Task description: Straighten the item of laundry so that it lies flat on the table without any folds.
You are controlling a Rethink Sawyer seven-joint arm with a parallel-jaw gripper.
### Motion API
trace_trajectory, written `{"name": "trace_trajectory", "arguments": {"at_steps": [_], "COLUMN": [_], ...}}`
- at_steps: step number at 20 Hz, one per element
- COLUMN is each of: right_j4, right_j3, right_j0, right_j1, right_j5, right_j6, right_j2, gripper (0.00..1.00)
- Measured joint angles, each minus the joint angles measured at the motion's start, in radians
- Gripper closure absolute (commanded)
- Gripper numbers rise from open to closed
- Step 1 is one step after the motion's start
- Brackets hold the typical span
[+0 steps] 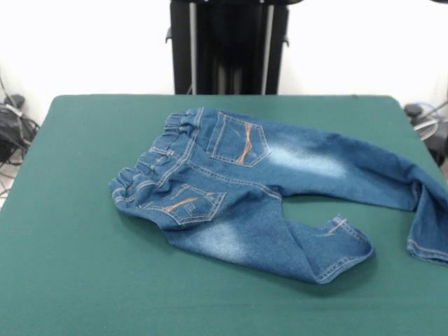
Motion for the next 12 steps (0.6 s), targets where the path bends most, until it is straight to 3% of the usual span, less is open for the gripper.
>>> {"name": "trace_trajectory", "arguments": {"at_steps": [8, 12], "right_j4": [0.0, -0.029], "right_j3": [-0.015, -0.015], "right_j0": [-0.006, -0.047], "right_j1": [0.001, 0.003], "right_j5": [0.0, 0.0], "right_j6": [0.0, 0.0], "right_j2": [0.001, 0.011], "gripper": [0.0, 0.0]}}
